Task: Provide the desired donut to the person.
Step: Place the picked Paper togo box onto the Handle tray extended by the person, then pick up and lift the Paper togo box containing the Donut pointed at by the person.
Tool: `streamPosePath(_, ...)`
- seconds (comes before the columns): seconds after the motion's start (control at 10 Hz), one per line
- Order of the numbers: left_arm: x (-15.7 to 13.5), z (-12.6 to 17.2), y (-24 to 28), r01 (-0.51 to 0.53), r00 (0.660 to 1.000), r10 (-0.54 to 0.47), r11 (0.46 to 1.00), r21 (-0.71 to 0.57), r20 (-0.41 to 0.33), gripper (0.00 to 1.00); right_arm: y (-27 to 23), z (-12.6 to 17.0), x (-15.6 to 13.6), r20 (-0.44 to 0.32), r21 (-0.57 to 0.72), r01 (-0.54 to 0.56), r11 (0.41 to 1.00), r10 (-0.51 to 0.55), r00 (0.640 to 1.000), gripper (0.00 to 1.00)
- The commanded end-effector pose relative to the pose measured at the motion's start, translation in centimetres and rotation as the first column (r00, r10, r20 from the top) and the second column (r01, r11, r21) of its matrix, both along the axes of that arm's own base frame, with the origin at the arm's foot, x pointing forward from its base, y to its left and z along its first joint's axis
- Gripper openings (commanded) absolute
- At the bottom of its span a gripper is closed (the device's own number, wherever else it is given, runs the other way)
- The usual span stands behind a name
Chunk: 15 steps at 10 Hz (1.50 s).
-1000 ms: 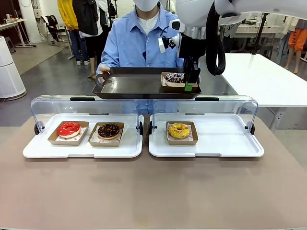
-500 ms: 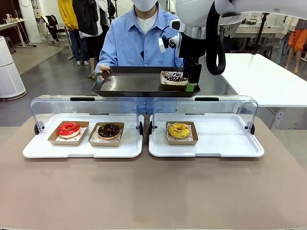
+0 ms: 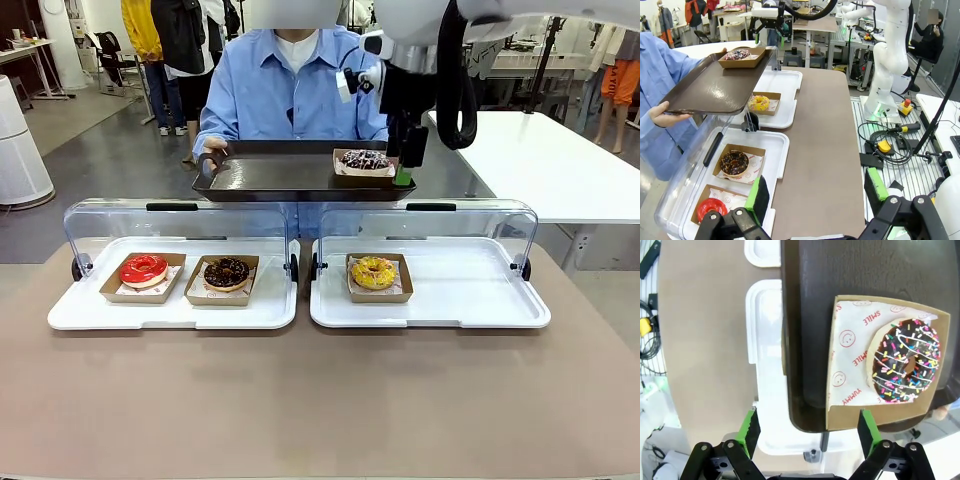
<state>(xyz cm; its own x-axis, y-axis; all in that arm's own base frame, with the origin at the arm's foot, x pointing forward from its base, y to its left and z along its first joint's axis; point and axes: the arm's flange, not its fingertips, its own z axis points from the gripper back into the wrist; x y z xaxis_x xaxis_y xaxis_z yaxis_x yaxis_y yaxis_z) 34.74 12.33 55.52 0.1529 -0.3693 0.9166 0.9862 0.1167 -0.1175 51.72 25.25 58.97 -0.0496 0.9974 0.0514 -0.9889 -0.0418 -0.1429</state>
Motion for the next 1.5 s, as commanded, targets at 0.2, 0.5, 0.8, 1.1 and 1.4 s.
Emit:
streamPosePath(0.2, -0.1, 0.1, 0.1, 0.004, 1.0, -0.004, 1.0, -0.005, 0.007, 1.0, -8.2, 5.5, -7.3, 0.038, 0.023, -0.044, 0.999, 0.043, 0.998, 1.0)
streamPosePath(0.5, -0.1, 0.1, 0.1, 0.004, 1.0, -0.004, 1.0, -0.005, 0.007, 1.0, -13.8, 3.2, -9.7, 0.016, 0.023, 0.0, 1.0, 0.0, 1.0, 1.0)
streamPosePath(0.8, -0.1, 0.1, 0.1, 0.004, 1.0, -0.004, 1.0, -0.005, 0.007, 1.0, -17.2, 0.3, -9.5, 0.009, 0.045, 0.067, 0.997, -0.067, 0.998, 1.0)
streamPosePath(1.1, -0.1, 0.1, 0.1, 0.004, 1.0, -0.004, 1.0, -0.005, 0.007, 1.0, -17.0, 1.0, -9.5, -0.015, 0.022, 0.061, 0.998, -0.06, 0.998, 1.0)
streamPosePath(1.4, -0.1, 0.1, 0.1, 0.004, 1.0, -0.004, 1.0, -0.005, 0.007, 1.0, -17.0, 1.0, -9.5, -0.015, 0.022, 0.061, 0.998, -0.06, 0.998, 1.0)
